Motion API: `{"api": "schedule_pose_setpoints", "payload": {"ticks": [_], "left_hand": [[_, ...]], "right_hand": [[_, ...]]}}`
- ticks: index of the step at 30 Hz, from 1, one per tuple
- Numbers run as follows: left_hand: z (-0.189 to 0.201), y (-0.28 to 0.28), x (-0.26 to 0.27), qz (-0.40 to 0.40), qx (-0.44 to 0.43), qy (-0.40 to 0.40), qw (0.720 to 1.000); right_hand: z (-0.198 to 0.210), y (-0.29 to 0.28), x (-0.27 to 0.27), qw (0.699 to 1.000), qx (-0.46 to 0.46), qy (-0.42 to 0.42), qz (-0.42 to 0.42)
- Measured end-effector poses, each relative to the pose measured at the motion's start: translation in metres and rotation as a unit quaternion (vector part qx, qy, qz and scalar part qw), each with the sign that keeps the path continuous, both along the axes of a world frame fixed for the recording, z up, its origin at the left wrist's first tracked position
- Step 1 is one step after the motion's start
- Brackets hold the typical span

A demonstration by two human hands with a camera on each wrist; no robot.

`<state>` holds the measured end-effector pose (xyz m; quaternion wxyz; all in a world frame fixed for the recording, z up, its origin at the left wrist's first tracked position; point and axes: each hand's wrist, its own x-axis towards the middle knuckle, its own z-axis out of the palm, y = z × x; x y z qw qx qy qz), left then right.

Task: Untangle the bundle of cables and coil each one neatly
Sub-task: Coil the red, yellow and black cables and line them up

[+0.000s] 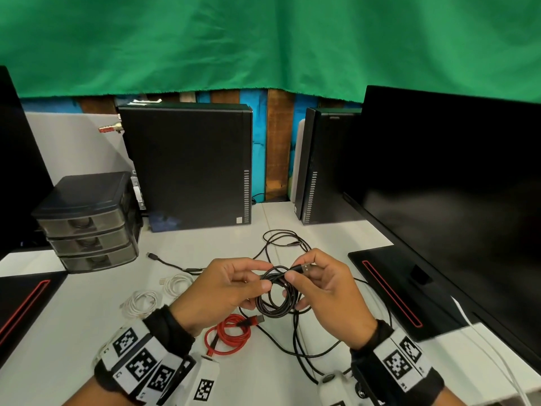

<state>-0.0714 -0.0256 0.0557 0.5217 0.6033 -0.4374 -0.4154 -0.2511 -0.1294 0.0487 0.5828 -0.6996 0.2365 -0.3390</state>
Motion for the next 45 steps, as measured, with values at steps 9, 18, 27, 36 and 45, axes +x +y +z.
{"api": "schedule_pose_setpoints", "payload": {"ticks": [9, 18, 27, 36, 45], "left_hand": [[-0.012, -0.001, -0.024, -0.052, 0.000, 0.060, 0.997], [-0.007, -0.003, -0.041, 0.087, -0.093, -0.011, 0.992], [0.005, -0.001, -0.063, 0.217, -0.127, -0.026, 0.968], [0.012, 0.002, -0.049, 0.083, -0.013, 0.070, 0.994], [0.014, 0.002, -0.045, 0.141, -0.031, 0.087, 0.986]], "right_hand": [[0.007, 0.006, 0.001, 0.997, 0.061, -0.041, 0.036], [0.000, 0.019, 0.007, 0.998, 0.011, -0.060, -0.020], [0.002, 0.043, 0.011, 0.989, -0.008, -0.130, -0.075], [0.011, 0.036, 0.004, 0.988, -0.125, -0.086, 0.007], [0.008, 0.040, 0.005, 0.992, -0.123, -0.041, 0.001]]}}
